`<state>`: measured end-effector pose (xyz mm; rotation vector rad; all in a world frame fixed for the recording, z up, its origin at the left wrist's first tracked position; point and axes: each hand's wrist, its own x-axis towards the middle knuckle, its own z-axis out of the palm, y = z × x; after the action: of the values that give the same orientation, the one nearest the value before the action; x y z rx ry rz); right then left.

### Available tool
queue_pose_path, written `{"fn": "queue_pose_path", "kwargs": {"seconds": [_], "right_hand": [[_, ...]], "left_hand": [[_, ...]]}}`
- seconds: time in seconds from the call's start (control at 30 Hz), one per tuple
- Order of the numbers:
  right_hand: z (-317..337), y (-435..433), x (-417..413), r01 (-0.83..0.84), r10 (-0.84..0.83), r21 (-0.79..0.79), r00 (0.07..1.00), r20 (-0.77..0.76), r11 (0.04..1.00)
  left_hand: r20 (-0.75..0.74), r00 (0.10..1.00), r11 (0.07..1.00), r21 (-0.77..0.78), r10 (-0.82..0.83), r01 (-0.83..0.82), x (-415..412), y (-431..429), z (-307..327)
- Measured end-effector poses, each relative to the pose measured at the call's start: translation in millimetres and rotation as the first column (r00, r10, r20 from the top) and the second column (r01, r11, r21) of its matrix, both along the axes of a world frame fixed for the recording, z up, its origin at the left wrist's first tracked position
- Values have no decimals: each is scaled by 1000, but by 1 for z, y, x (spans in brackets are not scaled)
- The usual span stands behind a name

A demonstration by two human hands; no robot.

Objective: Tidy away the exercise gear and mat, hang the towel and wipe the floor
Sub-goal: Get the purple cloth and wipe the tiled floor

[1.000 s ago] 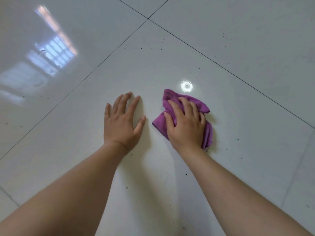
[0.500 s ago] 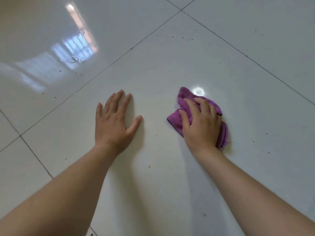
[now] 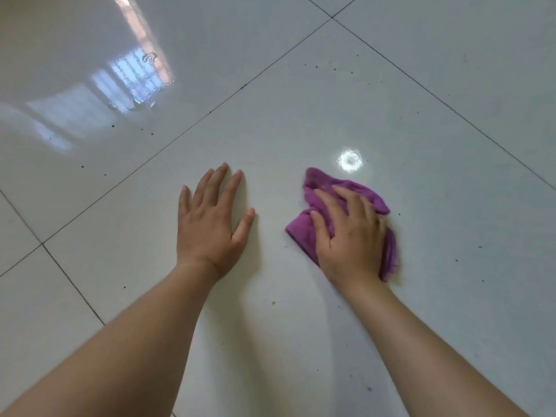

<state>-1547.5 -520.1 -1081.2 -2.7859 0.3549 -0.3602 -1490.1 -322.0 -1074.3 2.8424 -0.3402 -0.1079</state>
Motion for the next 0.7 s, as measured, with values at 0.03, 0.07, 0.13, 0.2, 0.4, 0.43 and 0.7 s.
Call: {"fn": "queue_pose_path", "kwargs": {"seconds": [0.03,0.07,0.13,0.2,0.4,0.43,0.7], "right_hand": [[0,-1,5,88,-88,12,996,-8,996],[0,2,13,172,-171,24,985,-22,985],[2,13,33,248,-247,23,969,-28,968],[-1,25,36,162,-162,-7,986,-30,987],[-2,29,30,15,-15,-23,1000,-12,1000],[-1,30,33,10,-10,-23,1000,-13,1000],[0,31,35,15,-15,-7,1000,-19,1000]], "left_hand": [[2,1000,1000,-2,4,-4,0,0,0],[2,1000,1000,-3,4,-4,0,0,0],[2,1000,1000,1,6,-6,0,0,0],[1,1000,1000,10,9,-9,1,0,0],[-33,999,1000,6,8,-7,0,0,4],[-41,999,1000,5,4,-4,0,0,5],[-130,990,997,46,-53,60,4,4,5]]}}
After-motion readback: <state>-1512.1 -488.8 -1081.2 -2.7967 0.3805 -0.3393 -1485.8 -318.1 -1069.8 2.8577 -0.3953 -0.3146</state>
